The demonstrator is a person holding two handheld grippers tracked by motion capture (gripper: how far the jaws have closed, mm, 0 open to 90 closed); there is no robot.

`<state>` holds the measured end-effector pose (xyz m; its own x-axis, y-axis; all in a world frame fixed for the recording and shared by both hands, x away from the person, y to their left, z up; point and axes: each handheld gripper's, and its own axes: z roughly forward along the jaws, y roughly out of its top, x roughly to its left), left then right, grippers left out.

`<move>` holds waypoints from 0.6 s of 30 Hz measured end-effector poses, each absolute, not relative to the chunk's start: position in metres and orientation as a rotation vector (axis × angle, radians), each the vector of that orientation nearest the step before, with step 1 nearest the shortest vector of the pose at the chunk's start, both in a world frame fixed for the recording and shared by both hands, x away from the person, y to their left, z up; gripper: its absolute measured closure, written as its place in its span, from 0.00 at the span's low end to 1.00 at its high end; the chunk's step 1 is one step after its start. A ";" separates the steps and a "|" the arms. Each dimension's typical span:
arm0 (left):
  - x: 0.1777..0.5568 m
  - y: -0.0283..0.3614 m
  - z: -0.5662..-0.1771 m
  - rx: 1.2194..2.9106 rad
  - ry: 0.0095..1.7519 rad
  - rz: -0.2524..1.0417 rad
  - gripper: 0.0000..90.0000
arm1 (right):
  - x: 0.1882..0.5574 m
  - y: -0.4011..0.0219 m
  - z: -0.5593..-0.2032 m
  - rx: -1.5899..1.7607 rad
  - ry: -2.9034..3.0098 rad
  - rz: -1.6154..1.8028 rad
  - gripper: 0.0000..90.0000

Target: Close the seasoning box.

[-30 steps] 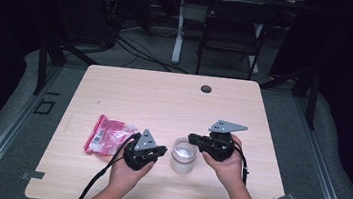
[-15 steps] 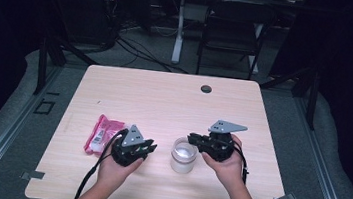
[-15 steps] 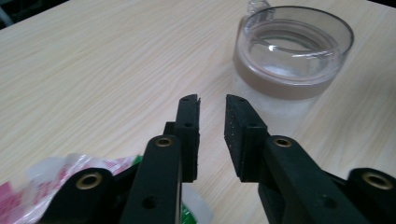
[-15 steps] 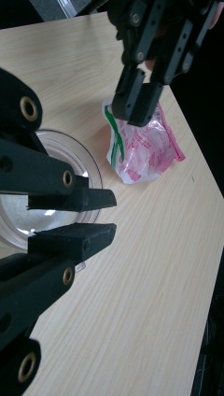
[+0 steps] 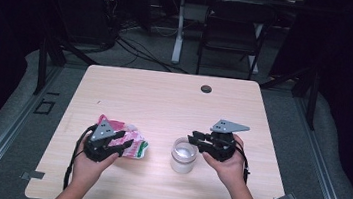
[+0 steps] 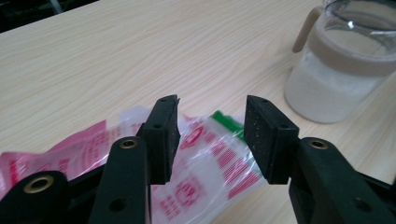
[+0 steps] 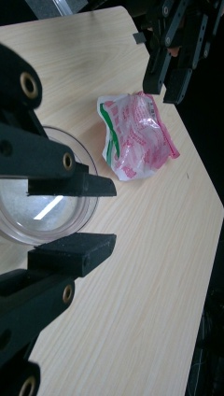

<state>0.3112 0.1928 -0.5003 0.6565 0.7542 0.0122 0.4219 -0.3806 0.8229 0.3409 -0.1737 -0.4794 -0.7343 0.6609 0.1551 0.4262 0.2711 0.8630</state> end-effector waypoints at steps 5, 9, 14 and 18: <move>0.308 0.211 -0.508 2.021 0.940 0.513 0.54 | 0.342 -0.175 -0.480 1.024 2.286 1.446 0.71; 0.305 0.224 -0.518 2.002 0.982 0.508 0.52 | 0.342 -0.177 -0.481 1.036 2.269 1.447 0.68; 0.306 0.236 -0.525 1.967 1.020 0.507 0.51 | 0.344 -0.182 -0.482 1.073 2.254 1.441 0.69; 0.307 0.244 -0.534 1.959 1.063 0.517 0.50 | 0.347 -0.186 -0.483 1.091 2.245 1.429 0.68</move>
